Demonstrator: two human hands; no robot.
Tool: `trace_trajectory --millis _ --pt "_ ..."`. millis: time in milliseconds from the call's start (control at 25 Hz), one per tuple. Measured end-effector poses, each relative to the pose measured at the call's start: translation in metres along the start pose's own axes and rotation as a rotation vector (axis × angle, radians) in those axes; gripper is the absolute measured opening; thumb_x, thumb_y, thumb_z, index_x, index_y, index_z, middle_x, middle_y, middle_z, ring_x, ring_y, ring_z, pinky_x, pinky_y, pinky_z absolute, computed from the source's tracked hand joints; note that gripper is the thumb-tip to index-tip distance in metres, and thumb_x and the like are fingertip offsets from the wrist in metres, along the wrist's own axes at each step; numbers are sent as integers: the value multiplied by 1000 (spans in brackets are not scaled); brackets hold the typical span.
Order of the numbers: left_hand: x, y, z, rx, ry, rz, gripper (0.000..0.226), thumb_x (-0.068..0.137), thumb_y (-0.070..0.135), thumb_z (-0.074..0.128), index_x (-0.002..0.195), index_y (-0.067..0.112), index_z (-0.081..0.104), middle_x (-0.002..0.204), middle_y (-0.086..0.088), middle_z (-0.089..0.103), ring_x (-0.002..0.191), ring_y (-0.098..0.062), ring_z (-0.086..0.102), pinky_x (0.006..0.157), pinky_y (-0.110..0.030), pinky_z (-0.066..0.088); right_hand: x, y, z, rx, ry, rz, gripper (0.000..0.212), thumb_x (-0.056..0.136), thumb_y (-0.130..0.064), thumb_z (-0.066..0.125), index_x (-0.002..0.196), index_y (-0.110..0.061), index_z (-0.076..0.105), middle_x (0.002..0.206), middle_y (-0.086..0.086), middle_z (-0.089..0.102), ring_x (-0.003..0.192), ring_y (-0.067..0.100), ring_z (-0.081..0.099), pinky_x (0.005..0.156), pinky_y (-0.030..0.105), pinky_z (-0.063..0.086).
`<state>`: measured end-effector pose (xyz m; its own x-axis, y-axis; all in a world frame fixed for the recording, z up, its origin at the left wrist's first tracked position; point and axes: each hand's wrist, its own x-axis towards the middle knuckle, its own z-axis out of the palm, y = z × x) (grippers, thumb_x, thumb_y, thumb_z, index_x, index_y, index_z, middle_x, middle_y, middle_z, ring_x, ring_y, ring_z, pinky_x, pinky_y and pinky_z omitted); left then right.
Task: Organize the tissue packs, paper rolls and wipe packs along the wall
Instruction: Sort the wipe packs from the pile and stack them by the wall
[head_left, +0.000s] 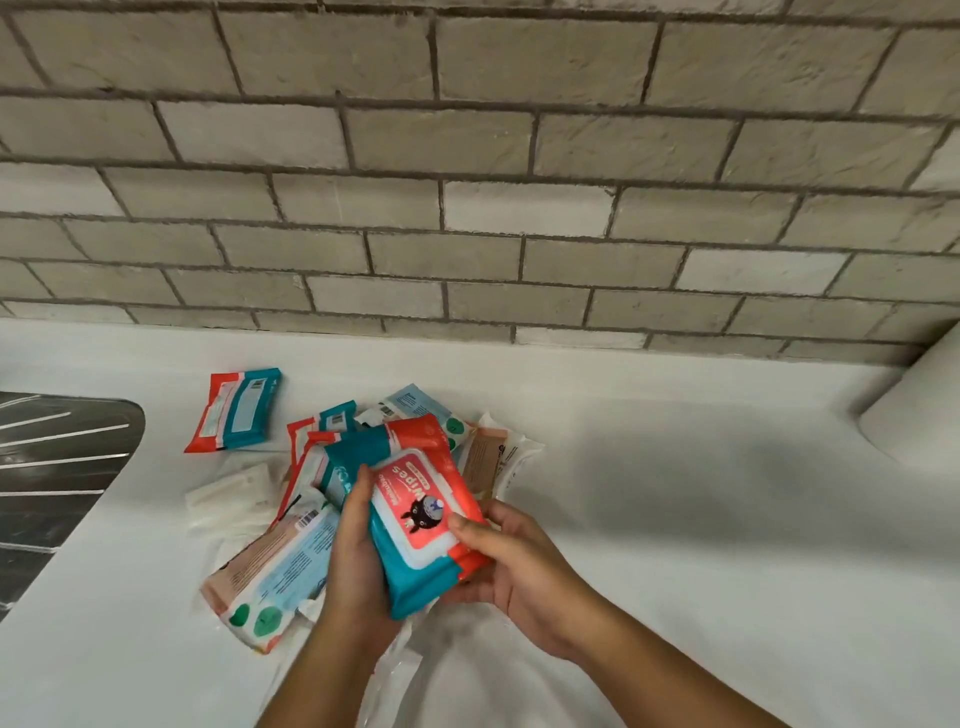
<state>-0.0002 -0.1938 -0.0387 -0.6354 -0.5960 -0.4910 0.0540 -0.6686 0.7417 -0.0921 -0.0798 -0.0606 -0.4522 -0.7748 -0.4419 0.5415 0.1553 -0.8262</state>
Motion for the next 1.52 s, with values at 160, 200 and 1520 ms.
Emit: trace_trajectory --millis 160,200,1520 --pt "9 -17 11 139 10 -7 64 94 67 37 114 17 72 104 -18 77 90 -34 76 84 -45 57 -14 1 -13 28 60 -18 44 88 -20 76 128 -13 60 117 7 76 107 27 74 90 48 61" --pt "12 -17 14 187 -8 22 62 92 67 38 115 20 71 106 -15 77 94 -33 76 85 -45 56 -17 2 -16 32 75 -24 43 88 -21 76 128 -14 60 116 6 77 106 26 74 86 45 62" --pt "195 142 -131 539 477 256 46 90 49 42 113 12 57 101 -19 57 75 -30 55 69 -38 41 -8 -13 -17 85 201 -64 48 73 -20 87 118 -10 73 111 14 78 103 33 75 93 51 59"
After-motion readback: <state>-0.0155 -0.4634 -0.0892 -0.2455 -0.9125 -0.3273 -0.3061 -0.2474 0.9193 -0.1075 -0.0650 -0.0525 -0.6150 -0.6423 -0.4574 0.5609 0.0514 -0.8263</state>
